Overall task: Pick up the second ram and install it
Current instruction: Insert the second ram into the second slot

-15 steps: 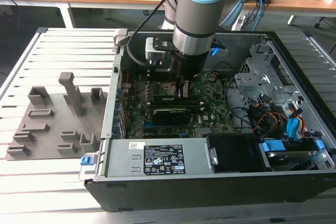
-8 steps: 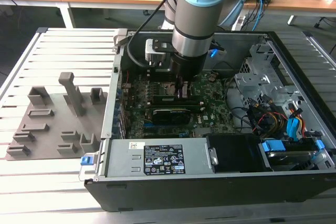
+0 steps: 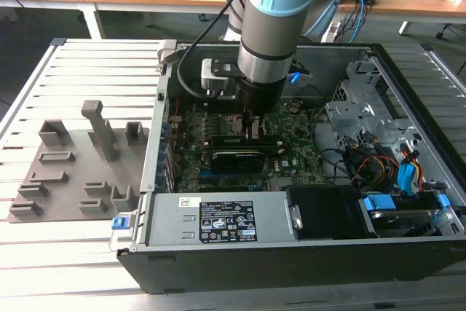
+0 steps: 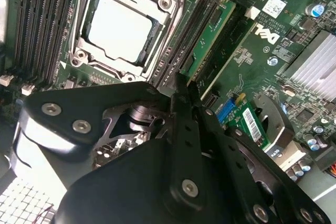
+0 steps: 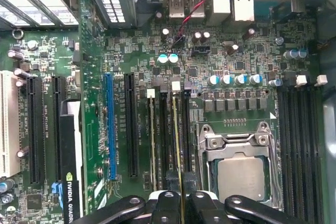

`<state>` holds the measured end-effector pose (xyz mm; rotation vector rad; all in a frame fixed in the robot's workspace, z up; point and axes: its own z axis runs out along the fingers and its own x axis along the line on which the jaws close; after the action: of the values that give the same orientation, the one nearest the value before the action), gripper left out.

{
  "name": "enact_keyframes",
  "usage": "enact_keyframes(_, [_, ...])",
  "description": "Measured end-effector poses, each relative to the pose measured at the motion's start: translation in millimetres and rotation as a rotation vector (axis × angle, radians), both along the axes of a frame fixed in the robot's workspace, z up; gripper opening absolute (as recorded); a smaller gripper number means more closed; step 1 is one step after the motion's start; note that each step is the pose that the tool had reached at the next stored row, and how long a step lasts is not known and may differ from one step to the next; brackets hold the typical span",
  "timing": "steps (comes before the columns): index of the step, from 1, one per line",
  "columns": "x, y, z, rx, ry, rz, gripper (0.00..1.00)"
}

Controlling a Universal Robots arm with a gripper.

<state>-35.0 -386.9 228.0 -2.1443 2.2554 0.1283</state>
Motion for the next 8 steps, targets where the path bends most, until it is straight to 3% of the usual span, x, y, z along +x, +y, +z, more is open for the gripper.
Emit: enact_keyframes(8, [-1.6,-0.1,-1.2,-0.0001,-0.0009,-0.01,0.14])
